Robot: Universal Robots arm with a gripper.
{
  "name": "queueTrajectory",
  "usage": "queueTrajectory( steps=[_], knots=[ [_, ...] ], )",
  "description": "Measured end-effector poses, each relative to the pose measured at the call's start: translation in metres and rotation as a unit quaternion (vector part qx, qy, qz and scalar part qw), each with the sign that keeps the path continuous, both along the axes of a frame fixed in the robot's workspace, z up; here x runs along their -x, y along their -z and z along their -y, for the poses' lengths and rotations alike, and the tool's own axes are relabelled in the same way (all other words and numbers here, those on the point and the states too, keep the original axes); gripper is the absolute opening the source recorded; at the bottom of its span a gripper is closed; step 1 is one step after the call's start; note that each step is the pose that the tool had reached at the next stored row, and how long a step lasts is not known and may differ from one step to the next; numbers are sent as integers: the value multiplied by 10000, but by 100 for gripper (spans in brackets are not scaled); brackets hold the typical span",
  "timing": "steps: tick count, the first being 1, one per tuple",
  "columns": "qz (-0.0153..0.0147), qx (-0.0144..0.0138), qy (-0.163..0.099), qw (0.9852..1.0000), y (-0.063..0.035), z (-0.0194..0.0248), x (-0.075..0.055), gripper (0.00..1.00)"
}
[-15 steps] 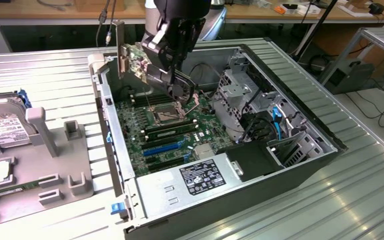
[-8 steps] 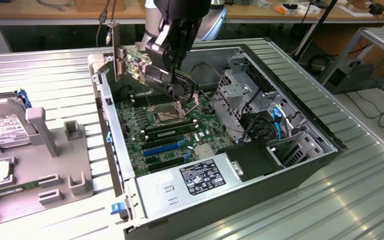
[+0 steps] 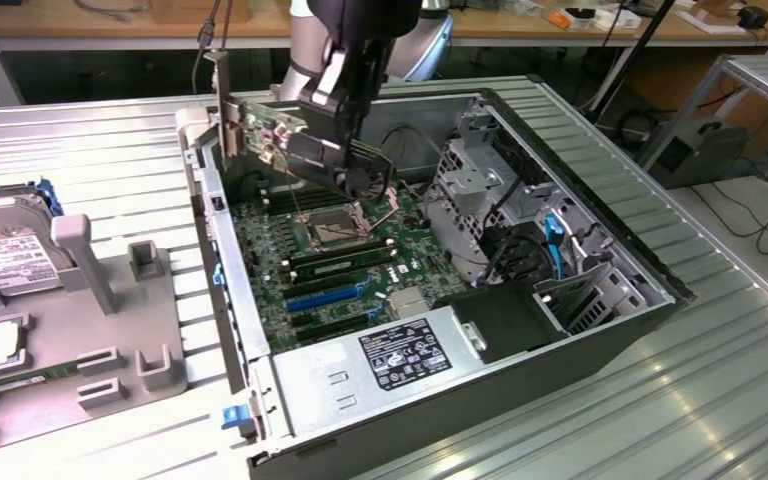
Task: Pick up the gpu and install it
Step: 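Insert the gpu into the slot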
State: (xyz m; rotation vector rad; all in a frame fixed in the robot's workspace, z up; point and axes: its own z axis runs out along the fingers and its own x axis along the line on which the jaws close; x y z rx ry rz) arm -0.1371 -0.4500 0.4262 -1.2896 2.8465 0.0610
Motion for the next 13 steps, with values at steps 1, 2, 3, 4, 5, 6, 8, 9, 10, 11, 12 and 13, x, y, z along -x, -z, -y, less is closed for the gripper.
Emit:
queueTrajectory(
  steps=[1, 2, 3, 4, 5, 6, 8, 9, 10, 11, 12, 13],
  knots=[
    [0, 0, -44, 10000, 0, 0, 0, 27],
    [0, 0, -157, 9999, 0, 0, 0, 27],
    [0, 0, -219, 9998, 0, 0, 0, 27],
    [0, 0, -251, 9997, 0, 0, 0, 27],
    [0, 0, -313, 9995, 0, 0, 0, 27],
    [0, 0, -398, 9992, 0, 0, 0, 27],
    [0, 0, -485, 9988, 0, 0, 0, 27],
    [0, 0, -539, 9985, 0, 0, 0, 27],
    [0, 0, -575, 9983, 0, 0, 0, 27],
    [0, 0, -635, 9980, 0, 0, 0, 27],
    [0, 0, -690, 9976, 0, 0, 0, 27],
    [0, 0, -734, 9973, 0, 0, 0, 27]
  ],
)
